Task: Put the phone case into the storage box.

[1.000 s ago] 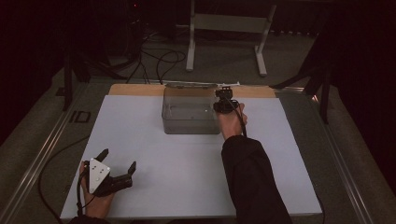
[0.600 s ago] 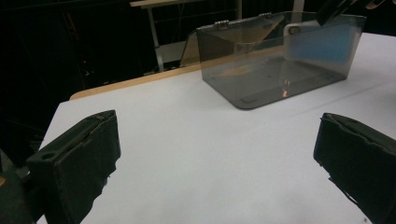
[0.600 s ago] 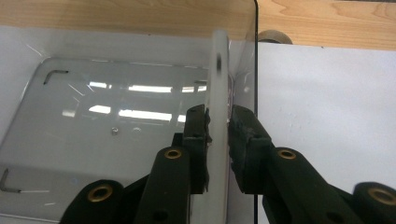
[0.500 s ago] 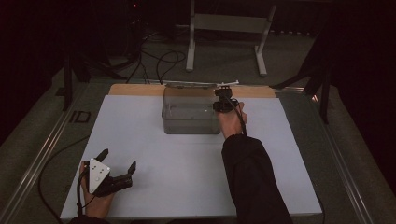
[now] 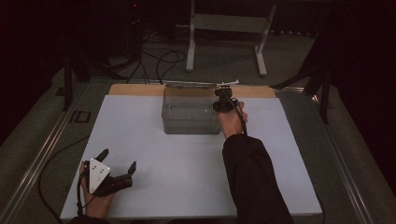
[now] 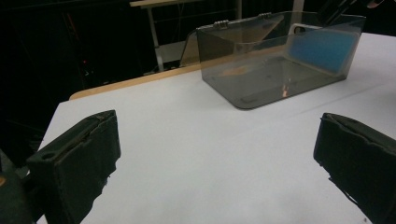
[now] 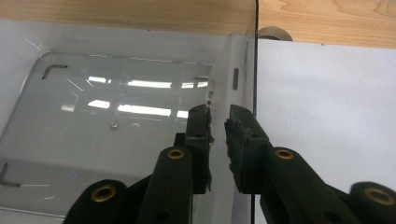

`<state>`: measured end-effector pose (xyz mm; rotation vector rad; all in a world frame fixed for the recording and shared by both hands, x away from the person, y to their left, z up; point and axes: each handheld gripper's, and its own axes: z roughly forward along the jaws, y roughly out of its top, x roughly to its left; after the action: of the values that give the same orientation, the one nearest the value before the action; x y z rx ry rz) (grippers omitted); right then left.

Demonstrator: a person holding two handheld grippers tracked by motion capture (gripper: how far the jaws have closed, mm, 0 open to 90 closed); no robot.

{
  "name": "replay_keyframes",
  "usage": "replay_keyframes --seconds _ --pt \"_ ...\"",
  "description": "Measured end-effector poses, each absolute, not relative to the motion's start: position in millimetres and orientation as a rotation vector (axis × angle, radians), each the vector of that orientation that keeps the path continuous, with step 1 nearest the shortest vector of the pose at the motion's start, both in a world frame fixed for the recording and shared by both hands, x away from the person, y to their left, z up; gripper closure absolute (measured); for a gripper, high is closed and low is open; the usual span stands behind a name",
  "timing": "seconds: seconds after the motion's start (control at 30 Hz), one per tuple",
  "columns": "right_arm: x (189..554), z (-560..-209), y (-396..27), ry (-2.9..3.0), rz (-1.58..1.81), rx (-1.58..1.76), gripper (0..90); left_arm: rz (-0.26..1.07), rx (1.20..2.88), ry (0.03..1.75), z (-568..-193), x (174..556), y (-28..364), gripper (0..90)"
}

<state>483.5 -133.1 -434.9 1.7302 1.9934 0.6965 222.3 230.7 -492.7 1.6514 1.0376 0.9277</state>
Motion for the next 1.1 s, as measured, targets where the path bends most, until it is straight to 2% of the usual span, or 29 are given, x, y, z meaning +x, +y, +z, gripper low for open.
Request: replay_keyframes --seconds 0.73,1.03,1.1 --pt "478 -428 -133 2.031 0.764 1.642 63.2 0.927 1.655 1.036 -493 222 230 1.3" --pt "472 -426 -128 2.056 0.781 1.436 49.8 0.927 1.658 1.034 -493 222 230 1.3" --pt "472 -426 -127 2.072 0.797 1.442 43.5 0.927 1.657 1.034 -493 222 230 1.3"
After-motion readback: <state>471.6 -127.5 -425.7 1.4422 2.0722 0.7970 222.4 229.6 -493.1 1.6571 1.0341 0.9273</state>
